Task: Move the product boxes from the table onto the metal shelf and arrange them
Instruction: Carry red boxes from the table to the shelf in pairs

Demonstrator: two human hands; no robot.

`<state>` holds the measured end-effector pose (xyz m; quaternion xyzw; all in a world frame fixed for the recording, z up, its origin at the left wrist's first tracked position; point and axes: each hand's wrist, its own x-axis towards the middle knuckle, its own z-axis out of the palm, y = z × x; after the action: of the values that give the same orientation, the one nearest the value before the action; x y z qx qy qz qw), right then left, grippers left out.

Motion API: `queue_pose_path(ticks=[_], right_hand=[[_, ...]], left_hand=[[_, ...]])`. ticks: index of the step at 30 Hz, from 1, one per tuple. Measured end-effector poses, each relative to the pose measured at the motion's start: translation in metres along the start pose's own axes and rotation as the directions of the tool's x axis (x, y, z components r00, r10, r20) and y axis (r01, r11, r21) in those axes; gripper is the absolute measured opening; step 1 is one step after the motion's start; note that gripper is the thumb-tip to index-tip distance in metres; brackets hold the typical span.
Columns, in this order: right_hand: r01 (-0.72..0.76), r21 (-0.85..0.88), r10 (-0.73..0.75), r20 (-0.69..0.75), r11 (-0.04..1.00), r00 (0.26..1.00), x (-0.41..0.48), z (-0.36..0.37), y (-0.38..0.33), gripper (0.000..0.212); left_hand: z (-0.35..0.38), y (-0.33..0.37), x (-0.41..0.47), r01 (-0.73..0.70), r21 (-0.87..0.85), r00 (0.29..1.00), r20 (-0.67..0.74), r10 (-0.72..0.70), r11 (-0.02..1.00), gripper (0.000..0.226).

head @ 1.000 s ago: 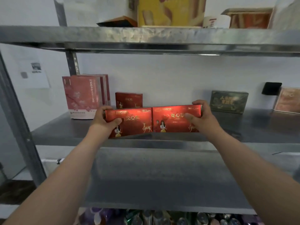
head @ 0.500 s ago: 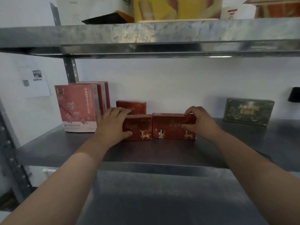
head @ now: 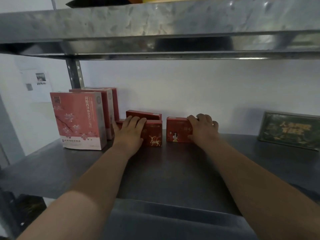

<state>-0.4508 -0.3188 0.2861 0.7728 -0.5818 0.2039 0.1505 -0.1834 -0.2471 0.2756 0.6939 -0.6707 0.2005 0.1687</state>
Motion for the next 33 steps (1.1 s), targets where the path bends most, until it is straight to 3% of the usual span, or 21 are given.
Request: queue_pose_path(ticks=[12, 33], right_hand=[[-0.022, -0.056, 0.017, -0.09, 0.998, 0.996, 0.019, 0.031, 0.005, 0.076], [-0.011, -0.046, 0.01, -0.021, 0.999, 1.0, 0.014, 0.032, 0.001, 0.084]], left_hand=[[0.02, -0.011, 0.005, 0.012, -0.066, 0.996, -0.087, -0.018, 0.998, 0.08], [0.018, -0.004, 0.002, 0.039, -0.024, 0.998, -0.046, -0.04, 0.999, 0.092]])
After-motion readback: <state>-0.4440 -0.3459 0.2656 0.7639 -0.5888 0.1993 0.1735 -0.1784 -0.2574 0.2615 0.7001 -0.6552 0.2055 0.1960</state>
